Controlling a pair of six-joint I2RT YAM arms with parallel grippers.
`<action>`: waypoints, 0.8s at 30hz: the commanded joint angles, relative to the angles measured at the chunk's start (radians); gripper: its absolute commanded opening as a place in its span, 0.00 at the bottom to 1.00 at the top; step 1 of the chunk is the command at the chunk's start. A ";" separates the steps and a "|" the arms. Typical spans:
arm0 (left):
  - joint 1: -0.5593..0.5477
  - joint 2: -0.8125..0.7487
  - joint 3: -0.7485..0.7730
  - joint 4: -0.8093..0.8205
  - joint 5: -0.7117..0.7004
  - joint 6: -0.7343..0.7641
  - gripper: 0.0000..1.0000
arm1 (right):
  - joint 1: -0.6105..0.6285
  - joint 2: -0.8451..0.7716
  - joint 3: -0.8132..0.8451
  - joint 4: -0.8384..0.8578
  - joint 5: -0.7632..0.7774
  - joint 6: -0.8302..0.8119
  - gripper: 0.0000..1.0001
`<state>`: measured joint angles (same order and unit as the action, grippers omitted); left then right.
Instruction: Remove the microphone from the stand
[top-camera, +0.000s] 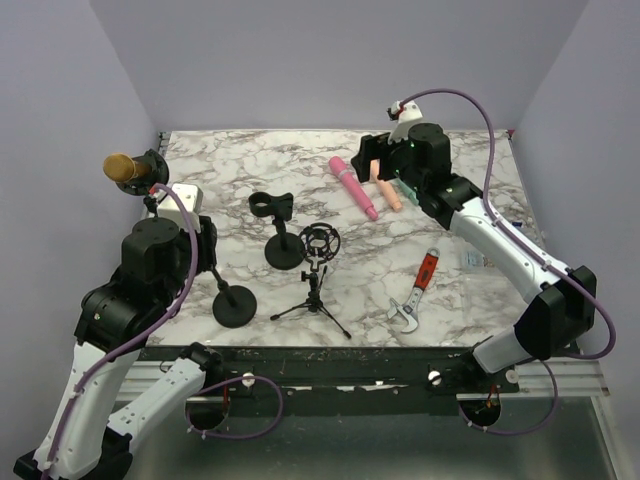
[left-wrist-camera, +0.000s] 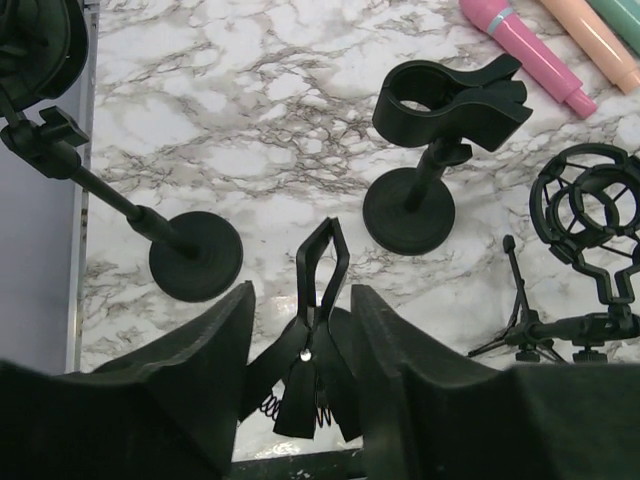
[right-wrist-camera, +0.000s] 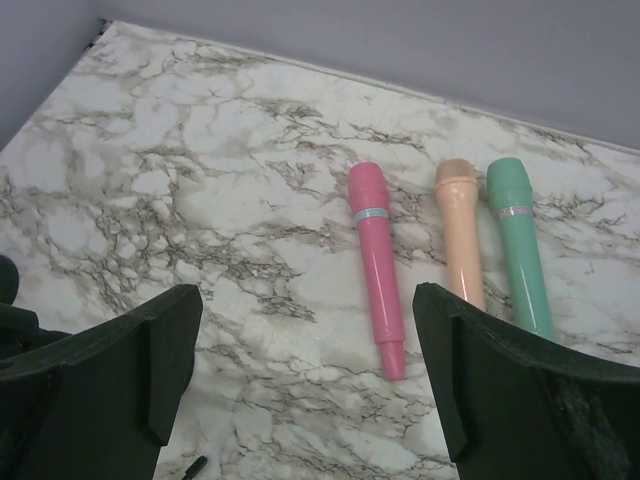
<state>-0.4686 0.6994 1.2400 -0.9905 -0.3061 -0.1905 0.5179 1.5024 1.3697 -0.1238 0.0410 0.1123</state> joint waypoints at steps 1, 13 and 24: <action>-0.002 0.000 -0.033 -0.011 -0.018 0.007 0.37 | 0.007 -0.020 -0.021 0.017 -0.026 0.019 0.95; -0.002 0.031 -0.119 -0.074 0.011 -0.154 0.00 | 0.006 -0.032 -0.026 0.022 -0.034 0.032 0.95; -0.002 0.019 -0.312 -0.046 0.055 -0.428 0.00 | 0.006 -0.035 -0.046 0.031 -0.030 0.030 0.95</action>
<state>-0.4667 0.6994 1.0744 -0.8726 -0.3454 -0.4412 0.5179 1.4979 1.3415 -0.1204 0.0280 0.1352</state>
